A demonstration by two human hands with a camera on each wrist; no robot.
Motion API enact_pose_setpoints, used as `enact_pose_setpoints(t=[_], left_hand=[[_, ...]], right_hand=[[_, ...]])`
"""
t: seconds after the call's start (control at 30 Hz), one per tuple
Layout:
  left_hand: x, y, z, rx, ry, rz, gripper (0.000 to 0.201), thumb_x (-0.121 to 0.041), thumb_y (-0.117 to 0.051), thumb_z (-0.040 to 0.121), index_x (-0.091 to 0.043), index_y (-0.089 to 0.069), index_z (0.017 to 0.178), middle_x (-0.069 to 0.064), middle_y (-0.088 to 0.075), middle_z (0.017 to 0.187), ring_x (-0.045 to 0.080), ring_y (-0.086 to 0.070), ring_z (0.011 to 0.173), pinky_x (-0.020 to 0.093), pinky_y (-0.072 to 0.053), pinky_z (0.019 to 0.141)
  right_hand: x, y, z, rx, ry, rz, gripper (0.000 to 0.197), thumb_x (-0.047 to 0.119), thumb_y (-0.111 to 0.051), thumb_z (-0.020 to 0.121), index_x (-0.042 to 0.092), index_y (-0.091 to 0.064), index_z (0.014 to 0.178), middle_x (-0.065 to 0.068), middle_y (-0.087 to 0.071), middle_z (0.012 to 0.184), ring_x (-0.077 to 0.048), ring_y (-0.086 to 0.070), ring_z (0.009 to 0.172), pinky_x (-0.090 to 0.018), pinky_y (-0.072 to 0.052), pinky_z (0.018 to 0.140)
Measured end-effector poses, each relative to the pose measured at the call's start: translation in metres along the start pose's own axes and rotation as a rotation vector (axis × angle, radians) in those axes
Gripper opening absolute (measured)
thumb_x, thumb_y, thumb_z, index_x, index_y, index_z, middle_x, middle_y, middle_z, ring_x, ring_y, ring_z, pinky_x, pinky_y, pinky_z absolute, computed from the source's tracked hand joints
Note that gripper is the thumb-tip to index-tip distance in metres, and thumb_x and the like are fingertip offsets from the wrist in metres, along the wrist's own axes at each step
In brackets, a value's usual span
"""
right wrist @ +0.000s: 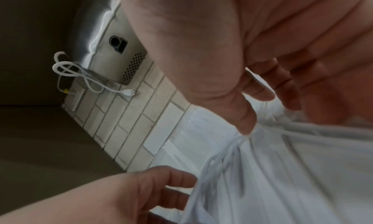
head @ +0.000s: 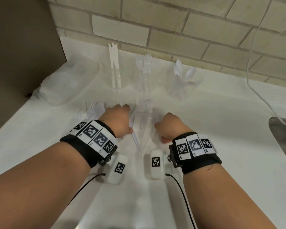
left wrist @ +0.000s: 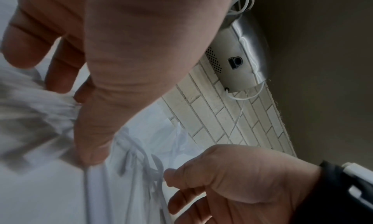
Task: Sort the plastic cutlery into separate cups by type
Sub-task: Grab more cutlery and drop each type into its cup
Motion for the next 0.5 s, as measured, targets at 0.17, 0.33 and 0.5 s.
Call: enact_pose_setpoints(t=[0.17, 0.33, 0.5], left_hand=[[-0.002, 0.003, 0.005, 0.043, -0.032, -0.063, 0.082, -0.038, -0.076, 0.075, -0.018, -0.035, 0.143, 0.011, -0.046, 0.133, 0.029, -0.052, 0.116, 0.03, -0.043, 0.089], [-0.003, 0.006, 0.006, 0.044, -0.024, -0.128, 0.061, -0.037, -0.065, 0.086, -0.018, -0.043, 0.14, 0.008, -0.051, 0.138, 0.026, -0.05, 0.123, 0.029, -0.039, 0.095], [0.005, 0.013, 0.007, -0.014, 0.022, -0.226, 0.044, -0.008, -0.053, 0.092, -0.019, -0.05, 0.134, 0.008, -0.051, 0.138, 0.025, -0.05, 0.124, 0.024, -0.038, 0.092]], right_hand=[[0.011, -0.003, 0.007, -0.016, 0.031, 0.243, 0.038, 0.014, -0.042, 0.096, -0.001, -0.039, 0.131, -0.015, -0.057, 0.119, -0.035, -0.062, 0.106, -0.04, -0.054, 0.09], [0.023, -0.001, 0.003, -0.001, 0.043, 0.376, 0.03, 0.025, -0.044, 0.098, 0.0, -0.058, 0.089, -0.022, -0.067, 0.104, -0.036, -0.069, 0.093, -0.045, -0.057, 0.084], [0.038, 0.001, 0.001, 0.019, 0.066, 0.319, 0.043, 0.039, -0.04, 0.099, 0.004, -0.052, 0.077, -0.015, -0.061, 0.079, -0.036, -0.069, 0.092, -0.043, -0.054, 0.09]])
Point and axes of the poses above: each hand's wrist, its own z-axis towards the middle knuckle, its own y-axis out of the back of the hand, x = y × z, the point moved 9 cm from there along z, towards the middle knuckle
